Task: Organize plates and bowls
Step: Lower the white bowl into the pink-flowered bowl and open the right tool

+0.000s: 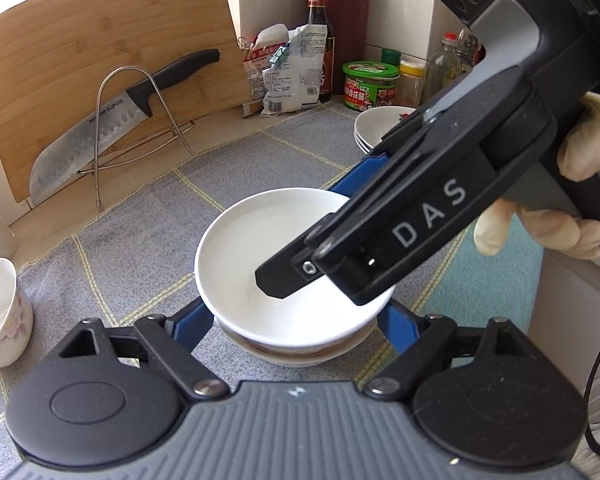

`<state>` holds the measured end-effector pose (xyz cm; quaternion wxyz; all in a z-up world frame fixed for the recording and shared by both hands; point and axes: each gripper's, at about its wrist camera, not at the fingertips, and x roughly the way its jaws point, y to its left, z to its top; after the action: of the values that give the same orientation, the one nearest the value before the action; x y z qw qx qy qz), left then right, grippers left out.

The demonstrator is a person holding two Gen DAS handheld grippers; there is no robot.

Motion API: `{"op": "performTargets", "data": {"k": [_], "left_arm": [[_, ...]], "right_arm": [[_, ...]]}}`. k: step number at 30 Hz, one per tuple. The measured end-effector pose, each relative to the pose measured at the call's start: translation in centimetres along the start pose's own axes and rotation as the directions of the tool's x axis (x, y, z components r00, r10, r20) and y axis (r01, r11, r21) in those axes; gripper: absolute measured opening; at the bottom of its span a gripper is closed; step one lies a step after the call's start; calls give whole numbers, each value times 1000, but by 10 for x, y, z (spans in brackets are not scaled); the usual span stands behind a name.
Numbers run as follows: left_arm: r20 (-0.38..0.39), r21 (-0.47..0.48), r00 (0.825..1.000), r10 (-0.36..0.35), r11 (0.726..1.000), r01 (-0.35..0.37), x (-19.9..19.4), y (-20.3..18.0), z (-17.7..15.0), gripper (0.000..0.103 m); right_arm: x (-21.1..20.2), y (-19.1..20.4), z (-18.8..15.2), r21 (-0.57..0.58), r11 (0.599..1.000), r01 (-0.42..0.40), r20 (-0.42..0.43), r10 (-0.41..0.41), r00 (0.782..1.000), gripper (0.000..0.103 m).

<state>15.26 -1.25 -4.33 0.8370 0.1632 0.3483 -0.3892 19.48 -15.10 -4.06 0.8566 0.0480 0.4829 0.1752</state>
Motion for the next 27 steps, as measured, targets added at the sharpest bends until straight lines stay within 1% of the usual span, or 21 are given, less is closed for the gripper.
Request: {"op": "performTargets", "data": {"k": [27], "left_arm": [[-2, 3, 1000, -9, 1000, 9, 4, 2, -3, 89]], "right_arm": [[5, 0, -1, -4, 1000, 10, -8, -10, 1000, 86]]}}
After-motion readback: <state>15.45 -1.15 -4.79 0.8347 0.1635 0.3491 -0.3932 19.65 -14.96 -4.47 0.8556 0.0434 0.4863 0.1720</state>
